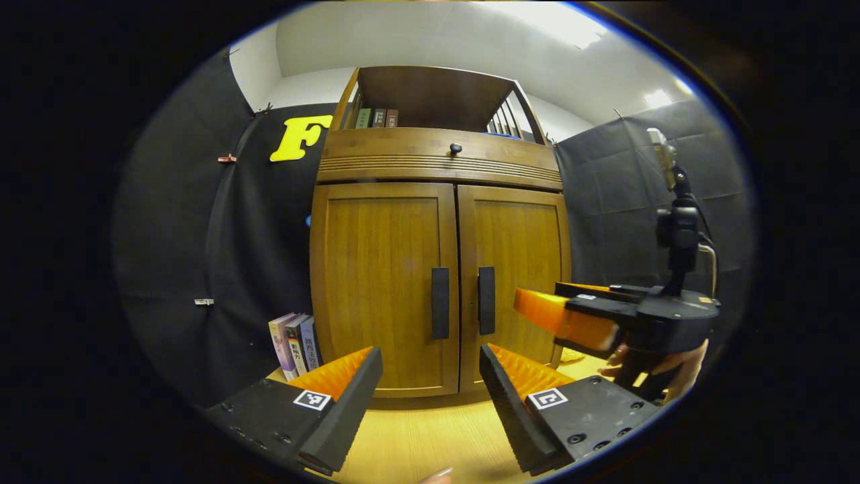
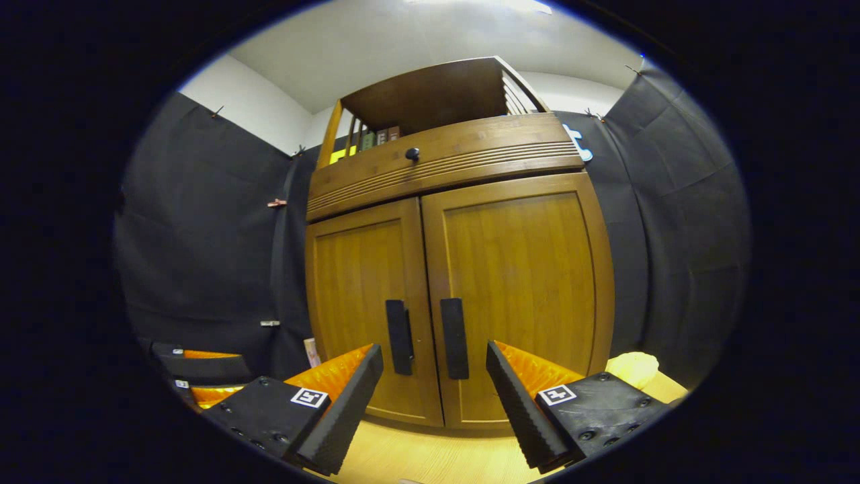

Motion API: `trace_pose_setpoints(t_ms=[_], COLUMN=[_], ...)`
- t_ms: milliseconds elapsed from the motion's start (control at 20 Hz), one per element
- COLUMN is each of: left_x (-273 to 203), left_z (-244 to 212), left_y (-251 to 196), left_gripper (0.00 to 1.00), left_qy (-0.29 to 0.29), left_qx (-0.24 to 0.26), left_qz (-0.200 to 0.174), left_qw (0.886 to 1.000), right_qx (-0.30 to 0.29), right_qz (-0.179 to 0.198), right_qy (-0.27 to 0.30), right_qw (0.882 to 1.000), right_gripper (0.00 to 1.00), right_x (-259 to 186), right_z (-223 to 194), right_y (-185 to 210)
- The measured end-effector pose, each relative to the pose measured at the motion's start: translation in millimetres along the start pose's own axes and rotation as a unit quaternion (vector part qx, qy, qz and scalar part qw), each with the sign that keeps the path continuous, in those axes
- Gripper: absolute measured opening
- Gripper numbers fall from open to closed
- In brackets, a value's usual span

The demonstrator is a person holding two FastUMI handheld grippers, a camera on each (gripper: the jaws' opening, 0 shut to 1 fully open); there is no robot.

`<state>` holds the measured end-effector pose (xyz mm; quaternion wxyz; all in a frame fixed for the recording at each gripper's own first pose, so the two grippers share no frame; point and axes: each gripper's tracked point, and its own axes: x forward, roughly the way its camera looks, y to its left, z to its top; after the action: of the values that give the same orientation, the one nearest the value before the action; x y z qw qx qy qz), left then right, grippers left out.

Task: Open the right door of the double-door shoe cabinet with the right hand, and open the left door with the left hand.

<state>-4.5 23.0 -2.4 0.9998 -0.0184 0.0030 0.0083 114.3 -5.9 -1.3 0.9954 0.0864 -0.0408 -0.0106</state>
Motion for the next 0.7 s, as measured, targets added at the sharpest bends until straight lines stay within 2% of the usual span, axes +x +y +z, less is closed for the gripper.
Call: trace_pose_setpoints(t_ms=[100, 300, 550, 700], left_x=[1.0, 4.1, 11.1, 15.7], left_z=[-5.1, -8.7, -13.5, -17.0], left_y=[3.6, 9.5, 16.2, 23.4], left_gripper=[0.91, 0.91, 0.91, 0.91], left_qy=[0.009, 0.016, 0.025, 0.03], left_qx=[-0.001, -0.003, 0.001, -0.001], left_qz=[0.002, 0.003, 0.011, 0.021], left_qw=[1.0, 1.0, 1.0, 0.999], right_qx=[0.015, 0.008, 0.029, 0.026], right_qz=[-0.01, -0.014, 0.009, 0.005], right_qy=[0.009, -0.01, -0.002, 0.01], right_qw=[1.0, 1.0, 1.0, 1.0], right_gripper=[0.96, 0.97, 0.97, 0.97], right_x=[18.8, 43.7, 69.5, 89.6], right_z=[-5.0, -4.7, -20.8, -36.4], right_y=[-10.6, -19.0, -8.6, -13.2])
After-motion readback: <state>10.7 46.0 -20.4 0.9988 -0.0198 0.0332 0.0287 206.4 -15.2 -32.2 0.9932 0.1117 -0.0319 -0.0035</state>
